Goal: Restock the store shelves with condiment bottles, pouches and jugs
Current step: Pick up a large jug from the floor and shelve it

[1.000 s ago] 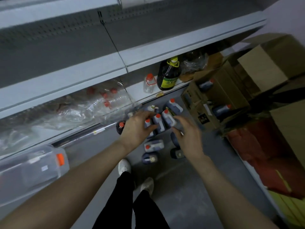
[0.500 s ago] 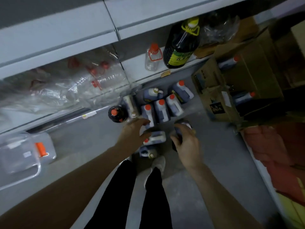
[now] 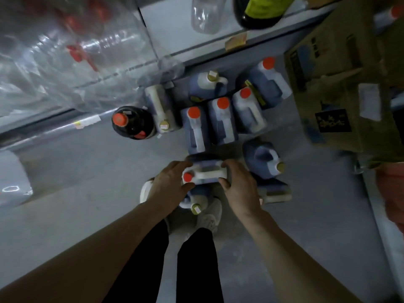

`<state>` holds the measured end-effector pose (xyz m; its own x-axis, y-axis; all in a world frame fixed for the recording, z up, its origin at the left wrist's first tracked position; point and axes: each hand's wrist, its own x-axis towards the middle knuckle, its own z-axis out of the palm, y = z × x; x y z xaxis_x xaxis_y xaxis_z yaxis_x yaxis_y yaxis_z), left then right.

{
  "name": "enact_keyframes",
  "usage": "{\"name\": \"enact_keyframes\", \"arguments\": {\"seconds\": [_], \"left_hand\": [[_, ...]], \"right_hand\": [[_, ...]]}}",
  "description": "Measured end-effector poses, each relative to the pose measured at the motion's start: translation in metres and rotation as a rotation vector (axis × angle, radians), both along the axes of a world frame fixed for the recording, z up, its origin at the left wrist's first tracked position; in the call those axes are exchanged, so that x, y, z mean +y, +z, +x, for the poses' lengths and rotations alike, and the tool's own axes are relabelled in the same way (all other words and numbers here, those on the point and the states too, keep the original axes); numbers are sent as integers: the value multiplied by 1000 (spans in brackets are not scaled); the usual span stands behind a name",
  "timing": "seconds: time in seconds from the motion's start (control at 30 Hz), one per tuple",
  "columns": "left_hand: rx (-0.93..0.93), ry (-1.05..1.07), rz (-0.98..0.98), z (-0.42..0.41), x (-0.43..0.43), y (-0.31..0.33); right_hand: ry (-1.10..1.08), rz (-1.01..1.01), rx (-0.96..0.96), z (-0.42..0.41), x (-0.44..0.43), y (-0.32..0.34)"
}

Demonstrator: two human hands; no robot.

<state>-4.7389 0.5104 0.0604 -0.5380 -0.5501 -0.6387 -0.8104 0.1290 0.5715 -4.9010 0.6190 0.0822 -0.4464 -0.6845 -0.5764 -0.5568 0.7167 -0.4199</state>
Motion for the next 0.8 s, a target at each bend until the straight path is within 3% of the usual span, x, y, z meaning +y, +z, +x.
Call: {"name": "enact_keyframes", "arguments": {"seconds": [0.4,0.57,0.8], "left_hand": [[77,-114,-44,-28,31,-118],[84,-159,-67,-25,34,-138],[38,-390,-71,-19,30,-162]], "right_hand": [[112,49,-36,-5,23,-134],[142,40,-23,-10,25,-156],[215,-19,-85,-13,30,-165]]}}
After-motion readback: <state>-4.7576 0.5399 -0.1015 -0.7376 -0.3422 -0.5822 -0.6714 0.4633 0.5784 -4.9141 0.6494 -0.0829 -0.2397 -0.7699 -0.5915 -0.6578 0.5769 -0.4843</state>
